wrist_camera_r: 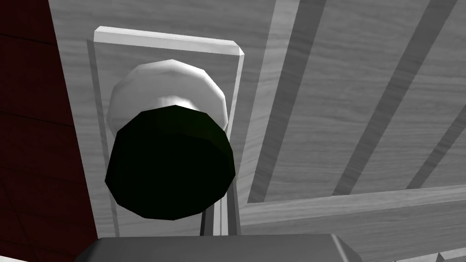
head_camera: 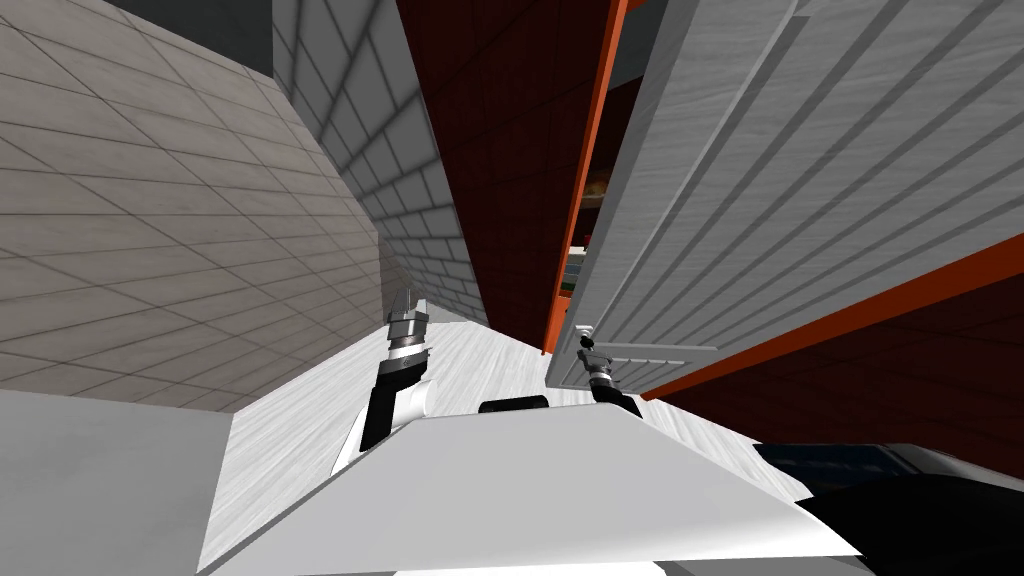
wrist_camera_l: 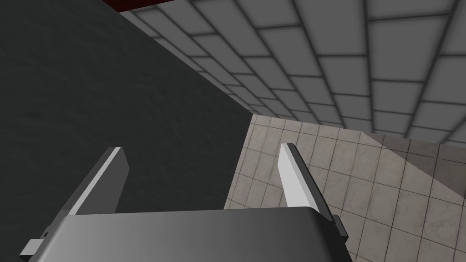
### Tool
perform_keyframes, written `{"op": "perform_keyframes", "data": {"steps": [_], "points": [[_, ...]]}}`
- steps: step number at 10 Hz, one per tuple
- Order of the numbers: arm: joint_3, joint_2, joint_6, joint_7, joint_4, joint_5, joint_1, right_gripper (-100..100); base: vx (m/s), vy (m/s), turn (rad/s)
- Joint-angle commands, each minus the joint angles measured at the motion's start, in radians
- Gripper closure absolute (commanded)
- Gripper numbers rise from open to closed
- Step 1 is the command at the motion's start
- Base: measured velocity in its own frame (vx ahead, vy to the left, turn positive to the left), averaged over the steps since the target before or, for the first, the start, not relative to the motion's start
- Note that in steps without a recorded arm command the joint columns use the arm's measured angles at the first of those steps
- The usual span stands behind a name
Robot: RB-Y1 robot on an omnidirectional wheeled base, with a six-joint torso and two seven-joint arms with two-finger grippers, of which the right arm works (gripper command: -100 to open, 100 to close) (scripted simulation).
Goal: Pull the door open
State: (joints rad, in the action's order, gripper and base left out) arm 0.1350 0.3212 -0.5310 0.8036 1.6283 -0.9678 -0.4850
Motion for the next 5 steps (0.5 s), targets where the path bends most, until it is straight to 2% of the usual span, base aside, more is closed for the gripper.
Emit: {"op": "perform_keyframes", "data": {"steps": [1,2,3,5], "points": [[0.022,-0.012,0.002,0.022,0.031,-0.019,0.014,-100,-0.087,-0.023,0.048],[0.022,-0.012,0.002,0.022,0.031,-0.019,0.014,-100,-0.052,-0.02,0.02],[0.028,-0.01,-0.002,0.05,0.037,-0.042,0.01,-100,-0.062,-0.012,0.05],[0.032,-0.01,-0.004,0.072,0.042,-0.06,0.007,-100,-0.063,-0.018,0.047]]}}
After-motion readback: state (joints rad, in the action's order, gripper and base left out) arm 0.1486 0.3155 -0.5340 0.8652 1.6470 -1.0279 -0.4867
